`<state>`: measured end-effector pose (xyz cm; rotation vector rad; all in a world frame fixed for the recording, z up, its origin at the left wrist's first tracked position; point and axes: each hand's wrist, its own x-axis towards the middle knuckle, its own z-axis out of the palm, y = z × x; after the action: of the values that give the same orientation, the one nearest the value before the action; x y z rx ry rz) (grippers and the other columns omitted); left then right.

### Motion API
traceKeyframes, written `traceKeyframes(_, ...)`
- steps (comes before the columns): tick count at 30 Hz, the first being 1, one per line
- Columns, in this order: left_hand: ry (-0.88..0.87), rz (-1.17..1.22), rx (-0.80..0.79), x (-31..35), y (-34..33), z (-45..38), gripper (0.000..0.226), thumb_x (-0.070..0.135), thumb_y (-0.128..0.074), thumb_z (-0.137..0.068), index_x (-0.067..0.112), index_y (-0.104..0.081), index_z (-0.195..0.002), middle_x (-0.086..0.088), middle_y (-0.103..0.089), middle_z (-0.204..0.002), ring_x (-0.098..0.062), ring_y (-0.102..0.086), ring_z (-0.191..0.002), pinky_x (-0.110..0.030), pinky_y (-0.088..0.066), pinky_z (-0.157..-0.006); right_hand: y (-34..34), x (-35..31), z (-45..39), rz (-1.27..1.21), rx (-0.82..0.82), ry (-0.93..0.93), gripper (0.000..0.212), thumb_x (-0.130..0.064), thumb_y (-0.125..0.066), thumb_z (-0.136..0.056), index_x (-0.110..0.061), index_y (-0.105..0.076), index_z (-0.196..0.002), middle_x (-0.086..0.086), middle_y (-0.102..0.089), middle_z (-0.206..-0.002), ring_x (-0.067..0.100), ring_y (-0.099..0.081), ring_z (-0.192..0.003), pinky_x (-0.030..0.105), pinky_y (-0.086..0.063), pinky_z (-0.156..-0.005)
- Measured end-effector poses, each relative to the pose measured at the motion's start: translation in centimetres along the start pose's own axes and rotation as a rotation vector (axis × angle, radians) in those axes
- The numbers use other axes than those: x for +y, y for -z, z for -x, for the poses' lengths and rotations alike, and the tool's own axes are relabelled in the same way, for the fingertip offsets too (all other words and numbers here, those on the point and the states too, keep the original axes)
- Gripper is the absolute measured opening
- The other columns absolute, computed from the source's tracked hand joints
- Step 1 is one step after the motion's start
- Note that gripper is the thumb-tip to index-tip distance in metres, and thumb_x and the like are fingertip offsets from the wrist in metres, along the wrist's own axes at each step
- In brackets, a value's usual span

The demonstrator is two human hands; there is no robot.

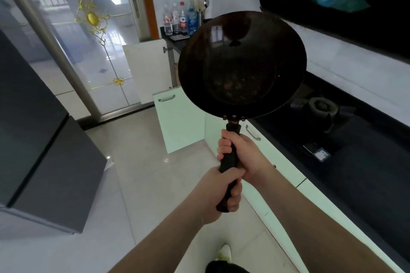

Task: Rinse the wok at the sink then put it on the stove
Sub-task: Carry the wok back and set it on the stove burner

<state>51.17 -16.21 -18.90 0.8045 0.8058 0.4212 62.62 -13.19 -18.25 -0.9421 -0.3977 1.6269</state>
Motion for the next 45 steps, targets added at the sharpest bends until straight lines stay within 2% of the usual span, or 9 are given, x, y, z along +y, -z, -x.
traceKeyframes(3, -0.012, 0.066, 0.008, 1.7, 1.6, -2.7, 0.030, 0.011, -0.049, -0.095, 0.011, -0.040, -0.067, -0.003, -0.035, -0.050, -0.012, -0.028, -0.034, -0.019, -0.024, -0.036, 0.0, -0.8, -3.8, 0.002, -0.024, -0.025, 0.025, -0.016, -0.053, -0.097, -0.015, -0.046, -0.074, -0.003, -0.042, -0.060, 0.007, -0.044, -0.048, 0.028, -0.054, -0.057)
traceKeyframes(13, 0.009, 0.110, 0.072, 9.1, 6.0, -10.8, 0.038, 0.010, -0.046, -0.096, 0.013, -0.039, -0.059, -0.003, -0.030, -0.050, -0.011, -0.025, -0.033, -0.018, -0.022, -0.035, -1.1, -4.6, -15.7, -0.047, -0.066, -0.123, 0.028, -0.017, -0.052, -0.097, -0.015, -0.043, -0.071, -0.002, -0.037, -0.059, 0.009, -0.041, -0.049, 0.024, -0.045, -0.050)
traceKeyframes(21, 0.054, 0.126, 0.068, 13.4, 10.7, -14.8, 0.030, 0.008, -0.046, -0.095, 0.013, -0.036, -0.067, -0.003, -0.030, -0.052, -0.011, -0.024, -0.035, -0.018, -0.020, -0.038, -3.2, -5.8, -22.7, -0.114, -0.041, -0.223, 0.028, -0.016, -0.052, -0.095, -0.014, -0.043, -0.068, -0.003, -0.035, -0.058, 0.010, -0.039, -0.046, 0.024, -0.043, -0.048)
traceKeyframes(28, 0.088, 0.089, 0.014, 18.0, 17.3, -19.0, 0.028, 0.008, -0.046, -0.093, 0.014, -0.035, -0.068, -0.001, -0.030, -0.053, -0.011, -0.025, -0.037, -0.019, -0.022, -0.038, -6.6, -5.7, -30.7, -0.126, 0.038, -0.226, 0.027, -0.015, -0.051, -0.093, -0.015, -0.042, -0.068, -0.004, -0.034, -0.057, 0.009, -0.038, -0.044, 0.023, -0.042, -0.044)
traceKeyframes(35, 0.139, 0.011, -0.059, 24.9, 24.7, -22.3, 0.028, 0.009, -0.045, -0.091, 0.017, -0.036, -0.065, 0.001, -0.027, -0.052, -0.010, -0.023, -0.039, -0.018, -0.021, -0.038, -11.7, -5.6, -39.1, -0.243, 0.095, -0.203, 0.029, -0.016, -0.050, -0.092, -0.017, -0.040, -0.065, -0.007, -0.034, -0.053, 0.006, -0.037, -0.041, 0.020, -0.039, -0.040)
traceKeyframes(45, 0.199, -0.033, -0.167, 29.3, 27.9, -27.5, 0.028, 0.010, -0.046, -0.091, 0.016, -0.039, -0.065, 0.001, -0.028, -0.052, -0.010, -0.024, -0.039, -0.019, -0.022, -0.038, -11.8, -7.9, -44.9, -0.315, 0.181, -0.148, 0.033, -0.018, -0.051, -0.092, -0.017, -0.039, -0.062, -0.007, -0.035, -0.052, 0.006, -0.036, -0.040, 0.021, -0.039, -0.041)
